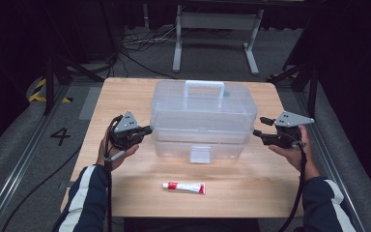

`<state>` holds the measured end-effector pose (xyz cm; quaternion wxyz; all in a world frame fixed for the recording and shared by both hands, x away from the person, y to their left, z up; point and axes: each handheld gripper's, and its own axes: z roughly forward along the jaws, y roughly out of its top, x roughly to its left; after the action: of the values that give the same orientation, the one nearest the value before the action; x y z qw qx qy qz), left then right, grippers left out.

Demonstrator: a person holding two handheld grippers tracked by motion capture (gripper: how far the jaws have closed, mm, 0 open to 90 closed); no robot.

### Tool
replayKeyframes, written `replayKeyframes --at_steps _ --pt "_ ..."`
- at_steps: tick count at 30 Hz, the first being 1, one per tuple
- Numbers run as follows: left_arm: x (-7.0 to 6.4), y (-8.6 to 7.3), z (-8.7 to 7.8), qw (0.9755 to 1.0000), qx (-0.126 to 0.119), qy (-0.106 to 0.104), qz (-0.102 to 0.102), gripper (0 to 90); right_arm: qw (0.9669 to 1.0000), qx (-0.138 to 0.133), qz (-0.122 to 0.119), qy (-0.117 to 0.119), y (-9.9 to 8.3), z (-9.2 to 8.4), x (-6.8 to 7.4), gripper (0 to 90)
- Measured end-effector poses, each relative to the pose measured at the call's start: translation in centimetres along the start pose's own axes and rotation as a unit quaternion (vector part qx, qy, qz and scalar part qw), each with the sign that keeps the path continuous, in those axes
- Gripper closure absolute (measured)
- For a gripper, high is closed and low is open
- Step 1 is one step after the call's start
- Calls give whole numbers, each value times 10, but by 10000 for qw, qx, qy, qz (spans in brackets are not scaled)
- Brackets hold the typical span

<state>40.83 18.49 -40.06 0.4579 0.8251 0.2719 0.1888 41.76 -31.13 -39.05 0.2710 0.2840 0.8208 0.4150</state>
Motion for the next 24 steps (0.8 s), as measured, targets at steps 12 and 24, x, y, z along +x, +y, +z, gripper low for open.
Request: replayKeyframes --at_steps 12,24 --pt "-2 1 -1 10000 -46 61 -17 856 9996 -262 -38 -139 -3 -1 4 486" --pt "-5 -5 -7 9999 -14 114 8 706 9980 -510 -74 -373 -2 -3 8 514"
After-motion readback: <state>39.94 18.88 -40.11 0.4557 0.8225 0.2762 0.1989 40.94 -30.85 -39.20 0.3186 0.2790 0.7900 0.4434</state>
